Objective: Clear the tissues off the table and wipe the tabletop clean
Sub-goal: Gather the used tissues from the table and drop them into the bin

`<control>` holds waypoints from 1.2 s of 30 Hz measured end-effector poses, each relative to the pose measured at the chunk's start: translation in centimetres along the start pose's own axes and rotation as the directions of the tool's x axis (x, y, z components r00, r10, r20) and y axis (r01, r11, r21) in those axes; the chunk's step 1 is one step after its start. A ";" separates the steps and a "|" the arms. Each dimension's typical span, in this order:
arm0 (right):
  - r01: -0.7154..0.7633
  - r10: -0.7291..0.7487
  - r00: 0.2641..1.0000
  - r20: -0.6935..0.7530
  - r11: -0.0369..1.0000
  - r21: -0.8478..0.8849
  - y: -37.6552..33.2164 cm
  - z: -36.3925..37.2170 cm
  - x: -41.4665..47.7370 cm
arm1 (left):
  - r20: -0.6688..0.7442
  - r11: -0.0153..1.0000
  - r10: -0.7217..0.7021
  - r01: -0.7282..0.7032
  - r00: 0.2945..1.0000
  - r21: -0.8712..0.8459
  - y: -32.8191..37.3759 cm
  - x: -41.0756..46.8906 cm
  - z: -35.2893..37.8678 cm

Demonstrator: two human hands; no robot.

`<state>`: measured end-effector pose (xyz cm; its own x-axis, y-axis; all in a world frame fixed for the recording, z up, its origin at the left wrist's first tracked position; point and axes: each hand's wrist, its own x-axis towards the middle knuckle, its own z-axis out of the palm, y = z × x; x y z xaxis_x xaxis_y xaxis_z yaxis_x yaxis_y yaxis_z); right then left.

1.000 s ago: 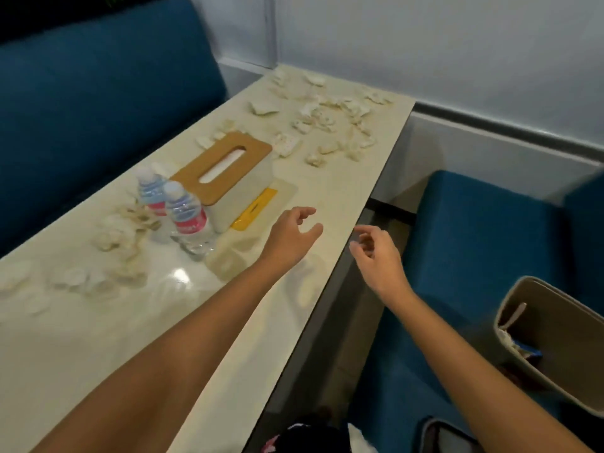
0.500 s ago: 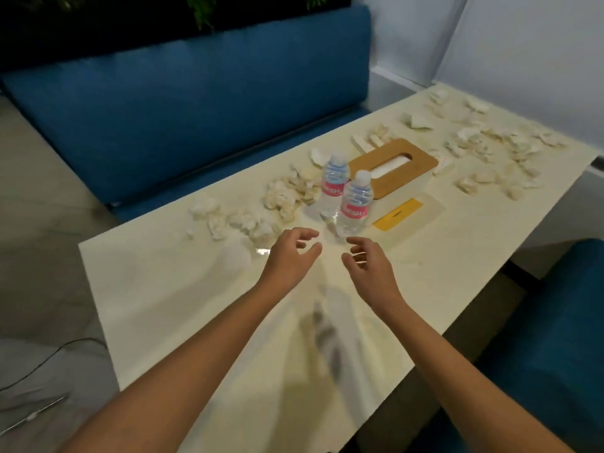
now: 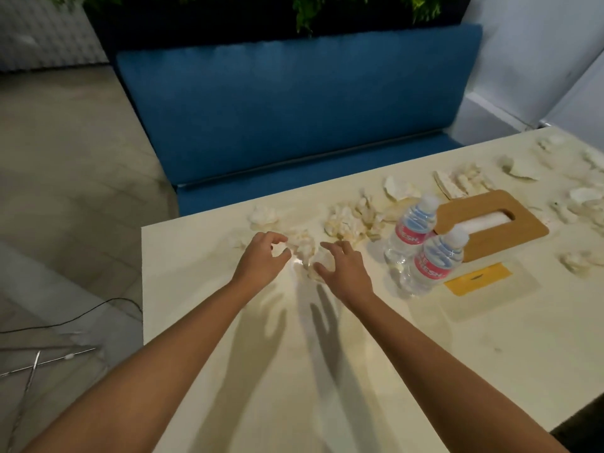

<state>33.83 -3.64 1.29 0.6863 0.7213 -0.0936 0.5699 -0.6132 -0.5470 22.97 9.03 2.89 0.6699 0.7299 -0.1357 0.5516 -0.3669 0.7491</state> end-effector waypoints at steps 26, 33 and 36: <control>0.094 -0.087 0.995 -0.051 0.983 0.160 5.5 1.8 2.0 | 0.141 0.934 0.132 -0.171 0.981 0.315 -1.3 4.4 6.4; 0.075 -0.036 0.979 -0.199 0.978 0.194 6.1 -1.9 -3.3 | 0.222 0.961 0.138 -0.185 0.965 0.205 0.5 -1.3 5.9; 0.044 0.015 0.963 -0.270 0.977 0.210 6.8 -3.1 -6.4 | 0.258 0.961 0.168 -0.216 0.951 0.170 1.9 -3.8 6.2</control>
<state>34.74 -13.47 0.75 0.7914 0.5981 0.1264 0.4918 -0.5000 -0.7128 24.53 2.02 0.78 0.8582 0.4842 -0.1700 0.4701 -0.6088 0.6391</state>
